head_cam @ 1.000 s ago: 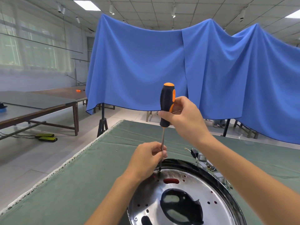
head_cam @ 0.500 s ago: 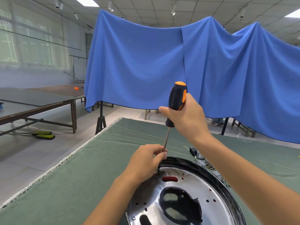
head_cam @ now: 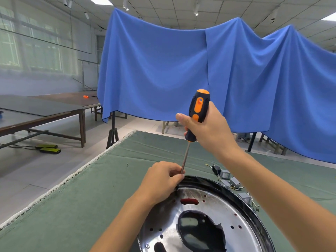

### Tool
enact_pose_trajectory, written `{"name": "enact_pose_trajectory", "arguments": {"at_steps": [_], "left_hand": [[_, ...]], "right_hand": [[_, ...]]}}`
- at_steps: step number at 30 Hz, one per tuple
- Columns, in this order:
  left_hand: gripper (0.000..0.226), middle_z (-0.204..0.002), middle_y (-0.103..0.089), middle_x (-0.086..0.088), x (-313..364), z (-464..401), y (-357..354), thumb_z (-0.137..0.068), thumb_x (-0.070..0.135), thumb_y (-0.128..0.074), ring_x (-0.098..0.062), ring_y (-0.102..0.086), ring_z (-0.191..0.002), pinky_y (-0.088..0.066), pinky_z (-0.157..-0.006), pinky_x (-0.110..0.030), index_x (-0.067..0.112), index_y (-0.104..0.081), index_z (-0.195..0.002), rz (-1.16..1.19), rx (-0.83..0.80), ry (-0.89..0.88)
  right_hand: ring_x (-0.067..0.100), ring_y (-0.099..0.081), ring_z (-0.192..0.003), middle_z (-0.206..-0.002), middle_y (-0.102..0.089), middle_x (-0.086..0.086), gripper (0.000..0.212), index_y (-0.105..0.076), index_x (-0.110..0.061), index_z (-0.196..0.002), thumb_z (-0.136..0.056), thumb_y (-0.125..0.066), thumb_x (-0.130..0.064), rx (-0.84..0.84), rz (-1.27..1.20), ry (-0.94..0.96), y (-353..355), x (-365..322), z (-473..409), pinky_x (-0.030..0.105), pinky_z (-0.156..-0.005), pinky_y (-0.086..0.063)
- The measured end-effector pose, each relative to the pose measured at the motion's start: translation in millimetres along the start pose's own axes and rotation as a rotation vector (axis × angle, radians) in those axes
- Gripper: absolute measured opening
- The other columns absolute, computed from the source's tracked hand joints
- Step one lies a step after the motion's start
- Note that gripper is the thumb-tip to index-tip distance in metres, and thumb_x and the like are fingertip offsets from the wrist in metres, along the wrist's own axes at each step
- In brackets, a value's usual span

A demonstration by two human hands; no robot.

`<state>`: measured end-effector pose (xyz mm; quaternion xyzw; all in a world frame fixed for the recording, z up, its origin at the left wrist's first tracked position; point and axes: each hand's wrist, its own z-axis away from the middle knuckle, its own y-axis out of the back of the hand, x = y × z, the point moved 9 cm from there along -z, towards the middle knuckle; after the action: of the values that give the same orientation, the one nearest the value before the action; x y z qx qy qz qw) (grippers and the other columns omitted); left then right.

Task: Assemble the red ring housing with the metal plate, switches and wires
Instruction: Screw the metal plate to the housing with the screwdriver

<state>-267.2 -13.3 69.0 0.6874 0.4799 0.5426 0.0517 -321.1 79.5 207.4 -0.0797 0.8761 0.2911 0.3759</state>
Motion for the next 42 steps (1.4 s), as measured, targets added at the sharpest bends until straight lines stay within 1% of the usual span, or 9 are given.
{"name": "enact_pose_trajectory", "arguments": {"at_steps": [4, 10, 15, 20, 23, 28, 31, 34, 42], "left_hand": [[0.011, -0.090, -0.074, 0.009, -2.3, -2.0, 0.0, -0.085, 0.024, -0.067, -0.006, -0.067, -0.090, -0.051, -0.089, -0.033, 0.023, -0.075, -0.093, 0.044, -0.016, 0.052], [0.037, -0.101, -0.072, 0.002, -23.6, 1.1, 6.5, -0.083, -0.006, -0.048, -0.005, -0.066, -0.096, -0.050, -0.088, -0.018, 0.011, -0.069, -0.108, 0.197, -0.144, 0.213], [0.045, -0.112, -0.069, -0.001, -26.5, 6.9, -2.6, -0.083, -0.013, -0.042, -0.006, -0.062, -0.105, -0.045, -0.097, -0.019, 0.008, -0.066, -0.116, 0.182, -0.123, 0.233], [0.049, -0.109, -0.071, -0.002, -30.2, 6.3, -3.3, -0.081, -0.014, -0.040, -0.009, -0.064, -0.103, -0.047, -0.098, -0.027, 0.009, -0.070, -0.112, 0.156, -0.101, 0.233], [0.050, -0.108, -0.072, 0.001, -29.8, 7.0, -3.7, -0.081, -0.011, -0.040, -0.009, -0.065, -0.102, -0.048, -0.097, -0.028, 0.012, -0.071, -0.112, 0.124, -0.113, 0.220], [0.050, -0.109, -0.071, 0.000, -29.4, 7.6, -3.2, -0.081, -0.009, -0.039, -0.010, -0.064, -0.102, -0.048, -0.097, -0.029, 0.015, -0.070, -0.113, 0.096, -0.113, 0.221], [0.050, -0.107, -0.072, 0.002, -29.3, 8.0, -2.6, -0.081, -0.007, -0.040, -0.010, -0.064, -0.101, -0.049, -0.095, -0.031, 0.019, -0.071, -0.111, 0.080, -0.112, 0.218], [0.049, -0.106, -0.072, 0.002, -30.7, 8.0, -2.1, -0.081, -0.006, -0.041, -0.010, -0.064, -0.099, -0.050, -0.094, -0.030, 0.020, -0.071, -0.109, 0.076, -0.107, 0.223], [0.049, -0.107, -0.071, 0.002, -30.5, 9.4, -2.8, -0.082, -0.004, -0.040, -0.011, -0.063, -0.100, -0.049, -0.094, -0.029, 0.022, -0.071, -0.111, 0.056, -0.110, 0.223]], "right_hand": [[0.026, -0.069, -0.087, -0.102, -0.065, 0.013, 0.018, -0.046, -0.019, -0.090, -0.088, -0.063, -0.018, -0.154, -0.236, -0.086, -11.8, 5.4, -1.1, 0.046, -0.080, -0.058], [0.002, -0.054, -0.066, -0.066, -0.056, -0.014, 0.042, -0.047, -0.023, -0.089, -0.073, -0.073, -0.051, 0.184, 0.290, 0.006, 23.6, 7.6, -0.2, 0.022, -0.055, -0.036], [0.006, -0.062, -0.076, -0.071, -0.057, -0.014, 0.033, -0.043, -0.024, -0.087, -0.081, -0.067, -0.046, 0.014, -0.014, -0.066, 8.2, 16.1, 0.8, 0.044, -0.070, -0.052], [0.025, -0.071, -0.077, -0.101, -0.063, 0.022, 0.021, -0.045, -0.017, -0.089, -0.086, -0.066, -0.014, -0.066, -0.229, -0.057, 2.5, 11.0, 0.8, 0.050, -0.076, -0.057], [0.005, -0.061, -0.063, -0.073, -0.060, -0.002, 0.037, -0.040, -0.026, -0.083, -0.078, -0.075, -0.039, 0.139, 0.114, 0.051, 18.0, 5.5, 2.6, 0.031, -0.059, -0.048], [0.015, -0.055, -0.065, -0.065, -0.054, -0.011, 0.056, -0.041, -0.022, -0.087, -0.069, -0.067, -0.067, 0.249, 0.337, 0.016, 21.0, 2.5, 3.2, 0.035, -0.063, -0.042], [0.007, -0.056, -0.064, -0.065, -0.059, -0.009, 0.043, -0.045, -0.021, -0.084, -0.076, -0.055, -0.062, 0.097, 0.100, -0.025, 9.1, 6.1, 4.0, 0.035, -0.064, -0.043], [0.024, -0.066, -0.079, -0.082, -0.066, 0.004, 0.021, -0.049, -0.018, -0.091, -0.086, -0.056, -0.037, -0.030, -0.148, -0.021, 1.0, 2.5, 3.9, 0.050, -0.076, -0.055], [0.027, -0.058, -0.074, -0.073, -0.059, -0.011, 0.054, -0.035, -0.037, -0.114, -0.074, -0.067, -0.057, 0.310, 0.240, 0.120, 26.6, -6.7, 9.4, 0.036, -0.069, -0.045]]}}
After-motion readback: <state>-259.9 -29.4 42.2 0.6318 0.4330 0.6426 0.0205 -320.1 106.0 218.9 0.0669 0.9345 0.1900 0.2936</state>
